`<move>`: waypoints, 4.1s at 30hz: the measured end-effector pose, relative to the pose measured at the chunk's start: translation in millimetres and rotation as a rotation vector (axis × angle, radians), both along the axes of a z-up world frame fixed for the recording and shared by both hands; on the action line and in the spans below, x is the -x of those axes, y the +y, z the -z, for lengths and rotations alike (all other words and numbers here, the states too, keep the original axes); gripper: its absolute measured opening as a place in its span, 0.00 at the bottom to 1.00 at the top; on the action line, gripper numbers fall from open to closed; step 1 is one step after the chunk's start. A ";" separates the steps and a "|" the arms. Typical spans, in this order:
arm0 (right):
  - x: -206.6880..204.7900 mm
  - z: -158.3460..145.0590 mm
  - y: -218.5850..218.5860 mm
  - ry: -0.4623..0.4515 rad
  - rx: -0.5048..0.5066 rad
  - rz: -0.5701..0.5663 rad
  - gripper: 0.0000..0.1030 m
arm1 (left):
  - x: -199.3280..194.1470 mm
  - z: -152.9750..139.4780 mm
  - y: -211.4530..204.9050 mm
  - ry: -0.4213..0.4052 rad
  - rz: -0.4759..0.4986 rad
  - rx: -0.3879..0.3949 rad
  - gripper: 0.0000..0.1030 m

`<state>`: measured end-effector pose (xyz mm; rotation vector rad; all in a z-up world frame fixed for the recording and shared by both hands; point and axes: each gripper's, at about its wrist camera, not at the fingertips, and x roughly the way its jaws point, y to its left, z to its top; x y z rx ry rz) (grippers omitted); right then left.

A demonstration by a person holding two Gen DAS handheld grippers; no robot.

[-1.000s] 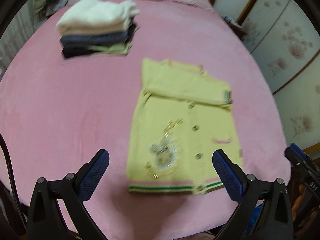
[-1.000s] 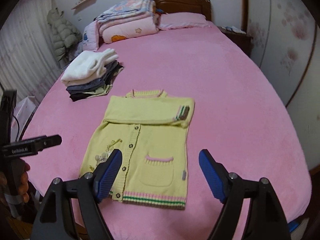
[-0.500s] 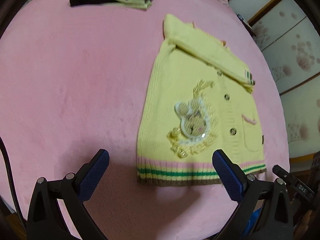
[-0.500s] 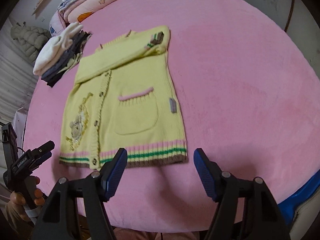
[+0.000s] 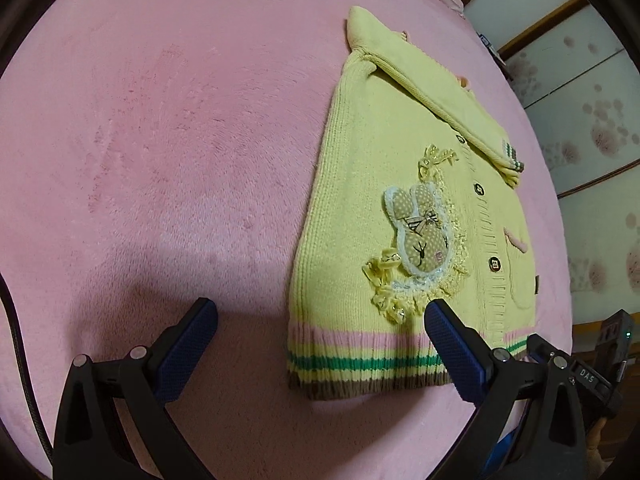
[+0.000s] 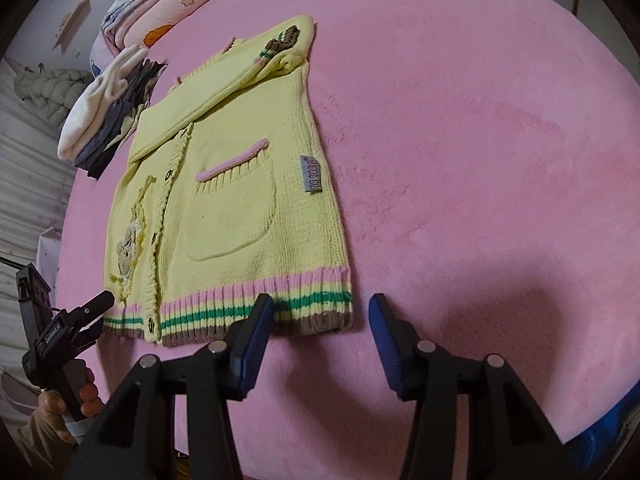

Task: Fold large clothes
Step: 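Move both tools to the ribbed hem of the cardigan and grasp it, then lift the hem with both tools and fold it up onto the collar, then grasp the folded cardigan edge with the left tool and fold it over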

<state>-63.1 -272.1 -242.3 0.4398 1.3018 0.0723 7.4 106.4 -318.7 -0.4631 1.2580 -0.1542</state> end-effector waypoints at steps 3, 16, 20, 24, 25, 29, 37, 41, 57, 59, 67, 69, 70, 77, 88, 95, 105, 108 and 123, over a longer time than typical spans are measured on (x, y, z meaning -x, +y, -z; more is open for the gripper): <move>-1.5 3.8 2.5 0.000 -0.043 -0.020 0.26 | 4.2 -3.3 -1.8 -0.015 0.031 0.017 0.72; -3.8 -12.4 4.3 -0.006 -0.099 -0.063 0.09 | 4.1 -19.4 -14.2 0.062 0.047 0.058 0.07; -10.5 -34.0 2.6 -0.036 -0.119 -0.078 0.09 | -4.9 -48.2 -15.8 0.040 0.009 0.119 0.07; -26.9 -62.3 1.5 -0.095 -0.153 -0.085 0.09 | -19.4 -75.8 -12.7 0.011 -0.063 0.172 0.07; -32.4 -67.5 0.8 -0.109 -0.162 -0.084 0.09 | -25.3 -82.2 -10.5 0.002 -0.093 0.194 0.07; -67.0 -92.3 -6.5 -0.174 -0.195 -0.075 0.08 | -60.5 -104.7 1.0 -0.049 -0.208 0.265 0.07; -185.0 -100.1 -19.1 -0.246 -0.227 -0.046 0.09 | -174.9 -102.3 5.4 -0.108 -0.325 0.279 0.08; -244.3 -69.3 -13.3 -0.190 -0.159 -0.051 0.14 | -227.2 -71.3 -6.1 -0.074 -0.316 0.208 0.30; -296.7 -10.0 -13.7 -0.122 0.023 -0.176 0.31 | -276.0 -31.1 -23.5 -0.100 -0.099 -0.041 0.64; -303.9 -6.5 -11.5 -0.125 0.025 -0.179 0.31 | -283.7 -26.9 -31.1 -0.095 -0.063 -0.057 0.43; -309.7 -17.3 2.4 -0.219 0.094 -0.231 0.07 | -286.1 -49.2 -51.3 -0.195 -0.028 -0.202 0.11; -310.4 -25.8 -4.0 -0.263 0.113 -0.193 0.07 | -288.4 -49.7 -53.5 -0.207 -0.030 -0.224 0.11; -312.3 -26.0 -4.5 -0.273 0.122 -0.184 0.07 | -290.5 -46.9 -53.0 -0.203 -0.038 -0.227 0.11; -325.0 21.8 -0.8 -0.178 0.196 -0.202 0.07 | -302.9 -8.2 -51.1 -0.159 -0.089 -0.226 0.15; -311.5 -22.0 3.2 -0.191 0.199 -0.113 0.15 | -289.6 -30.3 -16.3 -0.107 -0.170 -0.172 0.63; -270.6 -70.5 21.7 -0.284 0.171 -0.069 0.15 | -240.2 -82.7 -24.6 -0.140 -0.182 -0.184 0.76; -205.4 -86.2 68.1 -0.319 0.118 -0.091 0.15 | -174.2 -102.6 -26.4 -0.106 -0.286 -0.017 0.78; -192.4 -84.6 79.7 -0.314 0.135 -0.113 0.15 | -161.3 -99.2 -30.3 -0.085 -0.272 -0.014 0.80; -162.1 -69.0 91.5 -0.264 0.114 -0.146 0.15 | -131.3 -54.0 -65.8 0.015 -0.184 0.010 0.95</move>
